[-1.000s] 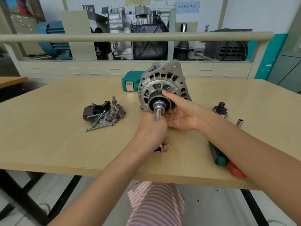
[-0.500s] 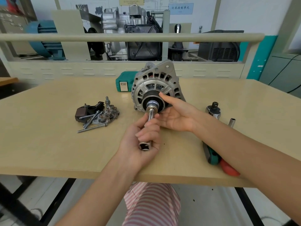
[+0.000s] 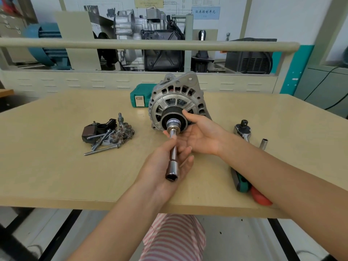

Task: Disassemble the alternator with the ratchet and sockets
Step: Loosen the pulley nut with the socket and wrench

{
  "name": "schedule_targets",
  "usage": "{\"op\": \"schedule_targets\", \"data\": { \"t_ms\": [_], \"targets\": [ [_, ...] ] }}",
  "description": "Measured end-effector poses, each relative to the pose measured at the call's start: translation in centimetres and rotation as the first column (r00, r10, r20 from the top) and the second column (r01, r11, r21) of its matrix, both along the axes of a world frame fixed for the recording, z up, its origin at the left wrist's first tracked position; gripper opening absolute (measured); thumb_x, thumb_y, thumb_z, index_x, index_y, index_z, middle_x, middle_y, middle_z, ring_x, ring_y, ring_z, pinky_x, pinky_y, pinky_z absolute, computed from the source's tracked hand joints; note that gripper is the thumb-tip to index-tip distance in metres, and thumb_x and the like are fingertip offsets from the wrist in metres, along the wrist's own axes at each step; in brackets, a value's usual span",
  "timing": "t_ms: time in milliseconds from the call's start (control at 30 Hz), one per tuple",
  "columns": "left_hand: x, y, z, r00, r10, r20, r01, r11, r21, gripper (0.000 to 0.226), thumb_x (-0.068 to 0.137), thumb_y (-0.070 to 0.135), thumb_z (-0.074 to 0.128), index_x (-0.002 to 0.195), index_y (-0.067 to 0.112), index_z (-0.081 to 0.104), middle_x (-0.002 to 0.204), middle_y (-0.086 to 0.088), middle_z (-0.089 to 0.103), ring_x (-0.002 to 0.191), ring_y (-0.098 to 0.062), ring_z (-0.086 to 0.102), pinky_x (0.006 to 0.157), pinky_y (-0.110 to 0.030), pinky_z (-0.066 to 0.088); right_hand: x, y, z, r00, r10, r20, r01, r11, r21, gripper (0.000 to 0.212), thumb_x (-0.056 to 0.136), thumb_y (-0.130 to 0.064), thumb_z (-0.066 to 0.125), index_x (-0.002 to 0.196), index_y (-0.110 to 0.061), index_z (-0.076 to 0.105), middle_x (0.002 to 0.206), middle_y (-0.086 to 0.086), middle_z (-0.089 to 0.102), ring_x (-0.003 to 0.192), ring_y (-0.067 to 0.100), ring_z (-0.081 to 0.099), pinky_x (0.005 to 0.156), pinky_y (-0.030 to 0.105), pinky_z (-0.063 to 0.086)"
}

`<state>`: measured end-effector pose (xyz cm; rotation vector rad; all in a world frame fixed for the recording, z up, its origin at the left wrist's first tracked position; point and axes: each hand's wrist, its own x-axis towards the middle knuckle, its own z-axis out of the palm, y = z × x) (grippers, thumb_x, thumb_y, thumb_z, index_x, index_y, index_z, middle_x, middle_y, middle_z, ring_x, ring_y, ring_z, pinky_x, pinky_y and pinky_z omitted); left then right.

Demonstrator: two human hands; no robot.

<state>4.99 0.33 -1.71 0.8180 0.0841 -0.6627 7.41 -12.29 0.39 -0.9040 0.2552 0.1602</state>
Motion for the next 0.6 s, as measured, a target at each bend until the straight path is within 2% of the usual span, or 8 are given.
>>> {"op": "schedule_targets", "data": {
  "t_ms": [33,133,167,267,333,400,500,600],
  "targets": [
    [0.01,0.15,0.11,1.0,-0.019,-0.022,0.019,1.0,-0.015,0.025,0.095,0.024,0.055,0.077,0.006,0.059,0.052,-0.003,0.056,0.043,-0.009,0.061,0.043,-0.022,0.053,0.06,-0.06,0.02,1.0,0.001,0.002,-0.001,1.0,0.005,0.047,0.094,-0.036,0.049,0.114,0.007,0.055,0.095,0.022,0.064,0.084,0.029,0.064,0.065,0.032,0.058],
    [0.05,0.71,0.39,0.989,-0.121,-0.083,0.117,0.992,-0.052,0.029,0.098,0.026,0.044,0.09,0.005,0.062,0.05,-0.002,0.059,0.038,-0.01,0.058,0.039,-0.02,0.05,0.07,-0.2,-0.01,1.0,0.003,0.011,-0.003,1.0,0.014,0.043,0.095,-0.036,0.047,0.106,0.005,0.057,0.093,0.019,0.064,0.085,0.026,0.062,0.092,0.032,0.049],
    [0.07,0.82,0.44,0.985,-0.145,-0.095,0.14,0.988,-0.058,0.029,0.099,0.025,0.042,0.095,0.005,0.063,0.05,-0.002,0.059,0.036,-0.009,0.056,0.037,-0.018,0.048,-0.01,-0.15,-0.03,1.0,0.013,0.012,-0.013,1.0,0.009,0.043,0.095,-0.036,0.047,0.105,0.005,0.058,0.093,0.018,0.064,0.08,0.025,0.064,0.095,0.03,0.048],
    [0.04,0.65,0.48,0.99,-0.125,-0.058,0.122,0.991,-0.049,0.032,0.098,0.034,0.045,0.09,0.007,0.059,0.053,-0.003,0.055,0.034,-0.007,0.048,0.029,-0.012,0.037,-0.18,0.02,0.01,1.0,0.024,0.008,-0.024,1.0,-0.011,0.045,0.095,-0.036,0.047,0.114,0.004,0.055,0.095,0.019,0.063,0.066,0.025,0.068,0.058,0.026,0.056],
    [-0.09,0.42,0.27,0.998,-0.065,-0.015,0.065,0.998,-0.012,0.029,0.092,0.033,0.058,0.08,0.007,0.056,0.057,-0.003,0.052,0.039,-0.006,0.049,0.029,-0.012,0.037,-0.17,0.04,0.03,1.0,-0.004,0.009,0.004,1.0,-0.005,0.048,0.094,-0.034,0.049,0.12,0.006,0.052,0.098,0.02,0.064,0.081,0.027,0.066,0.068,0.032,0.056],
    [-0.21,0.31,0.07,0.999,-0.033,0.008,0.033,0.999,-0.003,0.017,0.087,0.018,0.065,0.077,0.006,0.058,0.058,-0.002,0.054,0.044,-0.006,0.053,0.033,-0.013,0.042,-0.18,0.08,0.06,1.0,-0.005,0.014,0.005,1.0,-0.023,0.05,0.095,-0.034,0.049,0.124,0.007,0.049,0.1,0.021,0.064,0.085,0.028,0.064,0.072,0.033,0.054],
    [-0.37,0.21,-0.05,1.0,-0.01,-0.004,0.009,0.999,-0.051,0.014,0.089,0.013,0.061,0.079,0.003,0.06,0.06,-0.005,0.059,0.046,-0.008,0.059,0.04,-0.018,0.05,-0.27,0.13,0.04,1.0,0.011,0.006,-0.01,1.0,-0.024,0.05,0.094,-0.035,0.049,0.122,0.006,0.051,0.097,0.021,0.064,0.08,0.027,0.065,0.061,0.03,0.058],
    [-0.49,0.2,0.04,1.0,-0.01,0.009,0.011,0.996,-0.085,0.022,0.094,0.022,0.055,0.082,0.004,0.06,0.064,-0.007,0.067,0.058,-0.014,0.069,0.048,-0.027,0.057,-0.19,-0.04,0.01,1.0,0.007,0.0,-0.007,1.0,-0.005,0.049,0.094,-0.035,0.051,0.121,0.006,0.053,0.095,0.02,0.065,0.083,0.027,0.065,0.072,0.032,0.056]
  ]
}}
